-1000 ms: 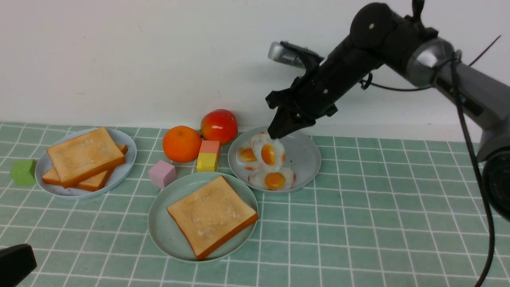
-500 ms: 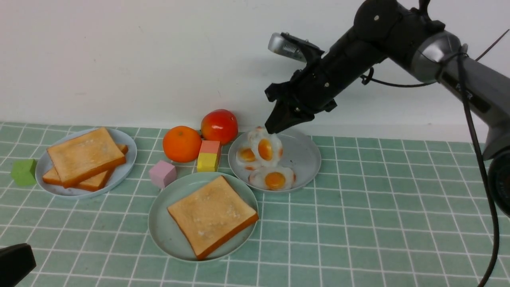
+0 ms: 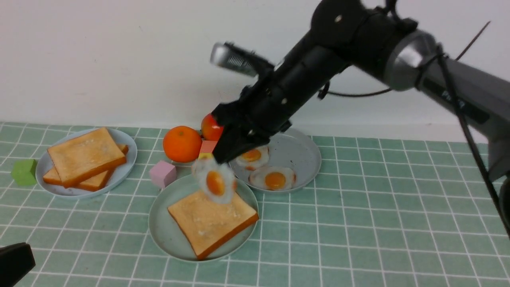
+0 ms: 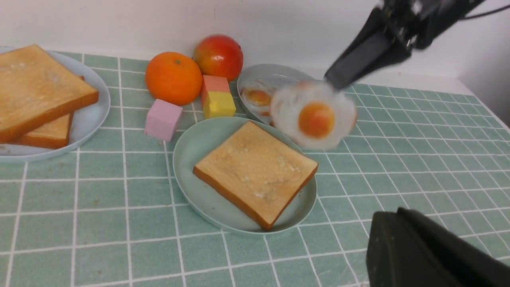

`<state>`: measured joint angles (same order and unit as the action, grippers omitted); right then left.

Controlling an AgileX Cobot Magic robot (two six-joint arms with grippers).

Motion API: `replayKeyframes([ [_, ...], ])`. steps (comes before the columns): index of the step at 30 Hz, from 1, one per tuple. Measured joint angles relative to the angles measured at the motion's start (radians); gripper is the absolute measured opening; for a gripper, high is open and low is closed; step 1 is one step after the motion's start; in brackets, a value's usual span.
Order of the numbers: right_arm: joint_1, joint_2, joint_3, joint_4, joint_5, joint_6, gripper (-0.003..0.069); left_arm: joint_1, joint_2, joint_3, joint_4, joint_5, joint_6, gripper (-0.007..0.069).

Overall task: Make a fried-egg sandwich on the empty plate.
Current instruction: Use the right arm to place the fried egg on the slice of bread in the middle, then use the left arm to grab a slice of bread

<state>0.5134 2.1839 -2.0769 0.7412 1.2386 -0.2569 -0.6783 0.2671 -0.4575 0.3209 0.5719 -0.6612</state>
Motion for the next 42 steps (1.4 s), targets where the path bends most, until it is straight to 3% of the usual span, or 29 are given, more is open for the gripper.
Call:
replayKeyframes([
  [7, 0.014, 0.085, 0.038, 0.105, -0.02, -0.017, 0.002, 0.0, 0.0, 0.0, 0.0, 0.0, 0.0, 0.0006],
  [19, 0.006, 0.166, 0.038, 0.123, -0.143, -0.023, 0.002, 0.0, 0.0, 0.0, 0.0, 0.0, 0.0, 0.0008],
  [26, -0.003, 0.166, 0.038, -0.006, -0.184, -0.022, 0.0078, 0.0, 0.0, 0.0, 0.0, 0.0, 0.0, 0.0013],
  [31, -0.011, 0.165, 0.025, -0.124, -0.182, -0.023, 0.0298, 0.0, 0.0, 0.0, -0.015, 0.0, 0.0, 0.0019],
  [34, -0.026, 0.136, -0.007, -0.161, -0.081, -0.023, 0.0409, 0.0, 0.005, 0.0, -0.07, 0.025, 0.0, 0.0022],
  [39, -0.043, 0.028, -0.033, -0.223, -0.021, 0.009, 0.0416, 0.0, 0.078, 0.0, -0.132, 0.125, 0.0, 0.0022],
  [41, -0.044, -0.092, -0.04, -0.306, -0.011, 0.053, 0.033, 0.0, 0.184, -0.021, -0.156, 0.167, 0.006, 0.0022],
  [42, -0.043, -0.102, -0.04, -0.313, -0.011, 0.056, 0.0322, 0.0, 0.184, -0.024, -0.156, 0.167, 0.008, 0.0022],
])
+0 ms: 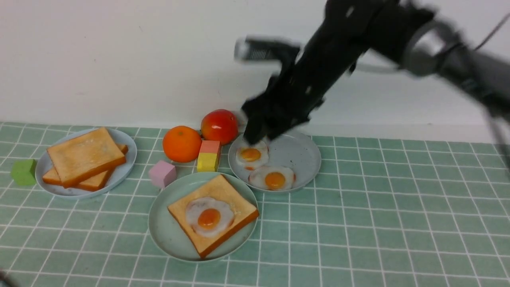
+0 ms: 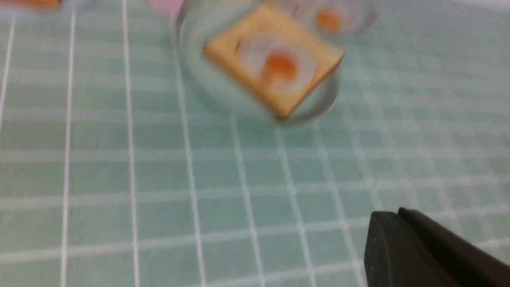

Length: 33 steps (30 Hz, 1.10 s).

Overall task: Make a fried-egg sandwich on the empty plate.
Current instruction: Use the left arm to grab a slice of bread

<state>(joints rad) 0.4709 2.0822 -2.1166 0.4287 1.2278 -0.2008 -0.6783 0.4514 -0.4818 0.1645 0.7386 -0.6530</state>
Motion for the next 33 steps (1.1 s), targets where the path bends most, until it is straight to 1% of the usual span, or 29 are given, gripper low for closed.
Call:
replayKeyframes([
  [1, 0.001, -0.078, 0.003, -0.045, 0.005, 0.032, 0.026, 0.0, 0.07, -0.03, -0.007, 0.007, 0.013, 0.0021],
  [2, 0.001, -0.088, 0.007, -0.057, 0.005, 0.037, 0.024, 0.0, 0.089, -0.04, -0.008, 0.007, 0.018, 0.002],
  [3, 0.002, -0.166, 0.029, -0.099, 0.007, 0.063, 0.0172, 0.0, 0.154, -0.081, -0.011, 0.009, 0.043, 0.001],
  [4, 0.002, -0.226, 0.055, -0.123, 0.008, 0.076, 0.0124, 0.0, 0.202, -0.114, -0.01, 0.01, 0.066, -0.0001],
  [7, 0.007, -0.421, 0.157, -0.179, 0.017, 0.085, 0.0011, 0.0, 0.338, -0.217, -0.002, 0.019, 0.148, -0.0013],
  [8, 0.009, -0.49, 0.213, -0.199, 0.02, 0.087, -0.0008, 0.0, 0.397, -0.263, 0.0, 0.028, 0.177, -0.0013],
  [10, 0.009, -0.585, 0.286, -0.219, 0.022, 0.092, -0.0013, 0.0, 0.456, -0.312, 0.004, 0.036, 0.2, -0.0013],
  [11, 0.009, -0.693, 0.378, -0.237, 0.025, 0.107, -0.0012, 0.0, 0.534, -0.354, 0.015, 0.041, 0.224, -0.0013],
  [13, 0.009, -0.825, 0.488, -0.246, 0.027, 0.127, -0.001, 0.005, 0.618, -0.401, 0.038, 0.04, 0.252, -0.0013],
  [15, 0.009, -0.914, 0.588, -0.255, 0.013, 0.133, -0.0009, 0.03, 0.701, -0.434, 0.045, 0.039, 0.276, -0.0013],
  [16, 0.009, -1.0, 0.67, -0.261, -0.021, 0.137, -0.0008, 0.073, 0.757, -0.464, 0.04, 0.039, 0.307, -0.0013],
  [17, 0.009, -1.012, 0.681, -0.264, -0.027, 0.137, -0.0007, 0.08, 0.766, -0.464, 0.038, 0.039, 0.307, -0.0013],
  [18, 0.009, -1.114, 0.772, -0.278, -0.071, 0.141, -0.0006, 0.164, 0.847, -0.508, 0.007, 0.039, 0.377, -0.0013],
  [19, 0.009, -1.157, 0.807, -0.287, -0.084, 0.144, -0.0006, 0.195, 0.883, -0.521, -0.015, 0.039, 0.406, -0.0013],
  [20, 0.009, -1.207, 0.847, -0.292, -0.091, 0.145, -0.0005, 0.25, 0.926, -0.544, -0.047, 0.039, 0.461, -0.0013],
  [25, 0.009, -1.403, 0.98, -0.3, -0.099, 0.149, -0.0003, 0.505, 1.105, -0.666, -0.193, 0.039, 0.803, -0.0013],
  [26, 0.009, -1.403, 0.984, -0.3, -0.099, 0.149, -0.0003, 0.505, 1.111, -0.666, -0.198, 0.039, 0.803, -0.0013],
  [27, 0.009, -1.45, 1.012, -0.301, -0.099, 0.149, -0.0003, 0.572, 1.162, -0.71, -0.236, 0.039, 0.905, -0.0013],
  [28, 0.009, -1.481, 1.027, -0.301, -0.099, 0.15, -0.0003, 0.617, 1.201, -0.745, -0.254, 0.039, 0.973, -0.0013],
  [31, 0.009, -1.537, 1.044, -0.301, -0.099, 0.179, -0.0001, 0.699, 1.288, -0.827, -0.279, 0.034, 1.109, -0.0013],
  [33, 0.009, -1.557, 1.045, -0.301, -0.099, 0.211, 0.0, 0.737, 1.338, -0.874, -0.28, 0.032, 1.182, -0.0011],
])
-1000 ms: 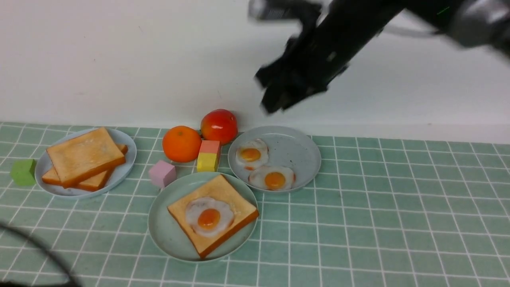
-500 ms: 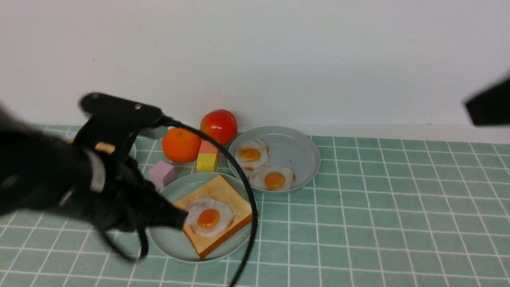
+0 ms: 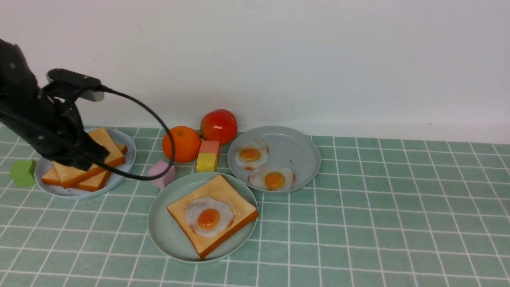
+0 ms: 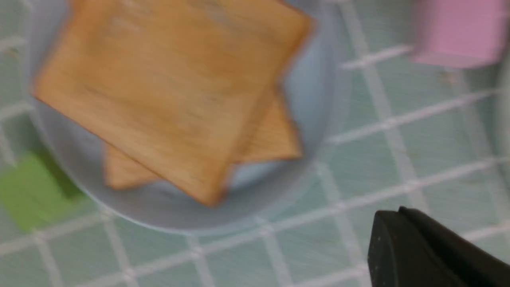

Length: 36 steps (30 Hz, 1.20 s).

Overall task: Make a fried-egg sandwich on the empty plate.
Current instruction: Use the left arm to grab a slice of bread

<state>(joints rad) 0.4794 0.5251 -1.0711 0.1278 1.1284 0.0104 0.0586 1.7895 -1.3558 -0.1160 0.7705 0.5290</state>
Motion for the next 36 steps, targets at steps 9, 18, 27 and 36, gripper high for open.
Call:
replayKeyframes([
  [9, 0.0, 0.039, 0.002, 0.034, 0.004, 0.014, 0.0001, 0.02, 0.138, -0.071, 0.086, -0.105, 0.152, 0.0244],
  [18, 0.0, 0.066, 0.008, 0.059, -0.005, 0.015, 0.0005, 0.02, 0.199, -0.072, 0.11, -0.209, 0.163, 0.0396],
  [27, 0.0, 0.066, 0.008, 0.092, -0.012, 0.015, 0.0008, 0.02, 0.245, -0.077, 0.095, -0.265, 0.252, 0.0396],
  [36, 0.0, 0.066, 0.008, 0.096, -0.012, 0.016, 0.0013, 0.02, 0.275, -0.087, 0.096, -0.288, 0.234, 0.0306],
])
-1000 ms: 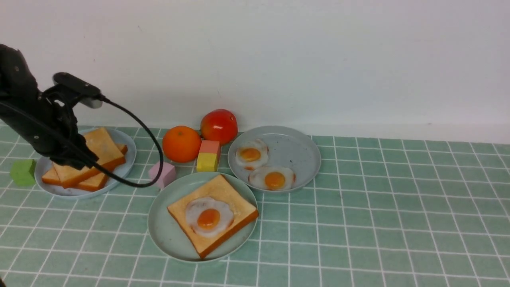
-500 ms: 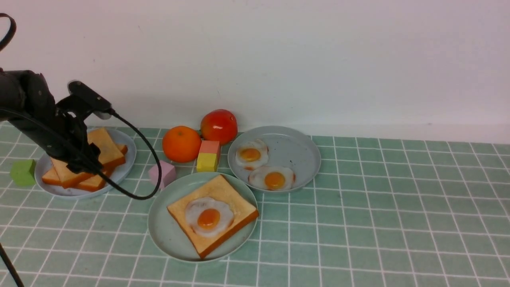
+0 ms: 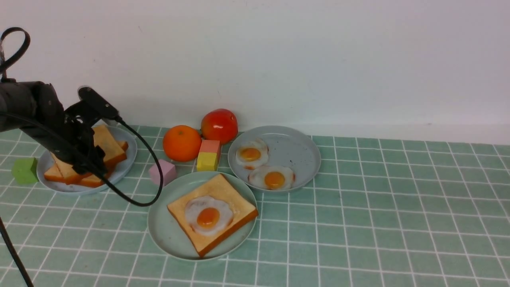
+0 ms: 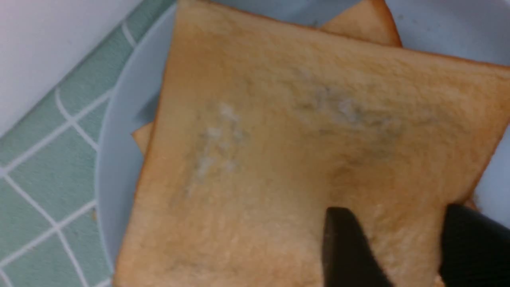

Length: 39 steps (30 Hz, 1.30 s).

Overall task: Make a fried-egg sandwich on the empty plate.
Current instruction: Use the left arm to grab a slice of bread, then use the left arm to place a slice of bread on the fried egg in the middle

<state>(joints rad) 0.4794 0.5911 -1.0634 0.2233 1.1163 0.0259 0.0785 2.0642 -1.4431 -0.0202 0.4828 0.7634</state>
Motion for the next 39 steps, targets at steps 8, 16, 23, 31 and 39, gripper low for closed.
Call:
replayKeyframes([
  [8, 0.0, 0.0, 0.0, 0.013, 0.011, 0.001, 0.0015, -0.001, -0.025, -0.003, -0.01, 0.073, -0.048, -0.0013],
  [16, 0.0, 0.0, 0.0, 0.013, 0.023, -0.02, 0.0019, -0.044, -0.141, 0.008, -0.002, 0.171, -0.114, -0.0013],
  [23, 0.0, 0.0, 0.0, -0.001, 0.037, -0.049, 0.0021, -0.209, -0.268, 0.013, 0.049, 0.292, -0.293, -0.0013],
  [31, 0.0, -0.002, 0.0, -0.003, 0.054, -0.102, 0.0025, -0.557, -0.416, 0.196, 0.094, 0.315, -0.532, -0.0013],
  [39, 0.0, -0.002, 0.0, -0.003, 0.057, -0.106, 0.0032, -0.711, -0.342, 0.218, 0.218, 0.214, -0.663, -0.0013],
])
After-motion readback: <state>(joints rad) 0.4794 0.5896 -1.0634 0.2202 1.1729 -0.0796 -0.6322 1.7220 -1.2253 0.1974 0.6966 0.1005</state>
